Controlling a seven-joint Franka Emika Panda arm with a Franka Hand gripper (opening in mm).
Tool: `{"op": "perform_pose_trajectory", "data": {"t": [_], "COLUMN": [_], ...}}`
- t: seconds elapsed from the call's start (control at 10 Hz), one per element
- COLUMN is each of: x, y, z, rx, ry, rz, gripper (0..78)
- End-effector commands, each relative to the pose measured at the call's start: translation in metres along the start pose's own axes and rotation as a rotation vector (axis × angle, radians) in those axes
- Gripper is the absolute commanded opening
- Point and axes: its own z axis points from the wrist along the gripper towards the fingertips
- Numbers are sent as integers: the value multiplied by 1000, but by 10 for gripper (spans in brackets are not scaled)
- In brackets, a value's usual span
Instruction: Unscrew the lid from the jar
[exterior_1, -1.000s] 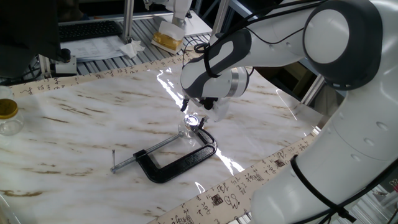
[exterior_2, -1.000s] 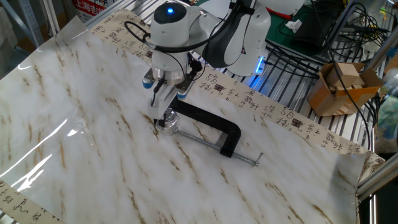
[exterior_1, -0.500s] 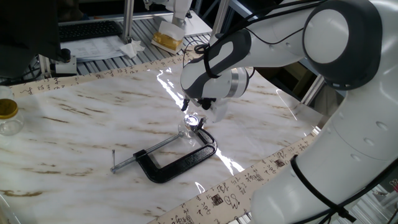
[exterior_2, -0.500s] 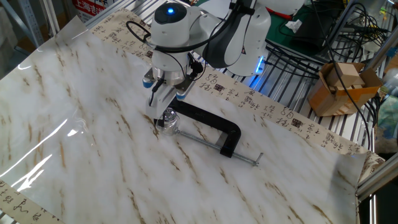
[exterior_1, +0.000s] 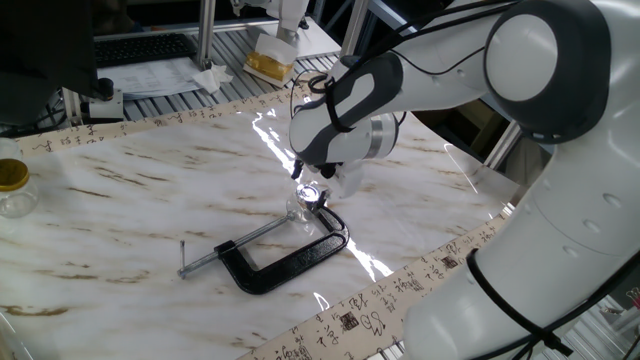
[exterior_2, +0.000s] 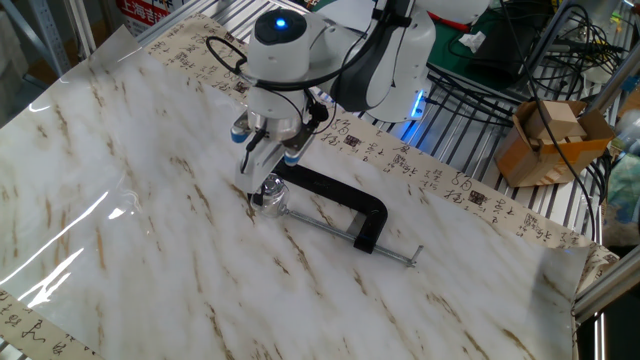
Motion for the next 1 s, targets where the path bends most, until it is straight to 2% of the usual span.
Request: {"op": "perform_pose_trajectory", "data": {"t": [0.1, 1.0], "x": [0, -4], "y": [1, 2], "z": [1, 7], "rx": [-3, -6], "ry": [3, 1], "rz": [-2, -10], "gripper": [774, 774]}}
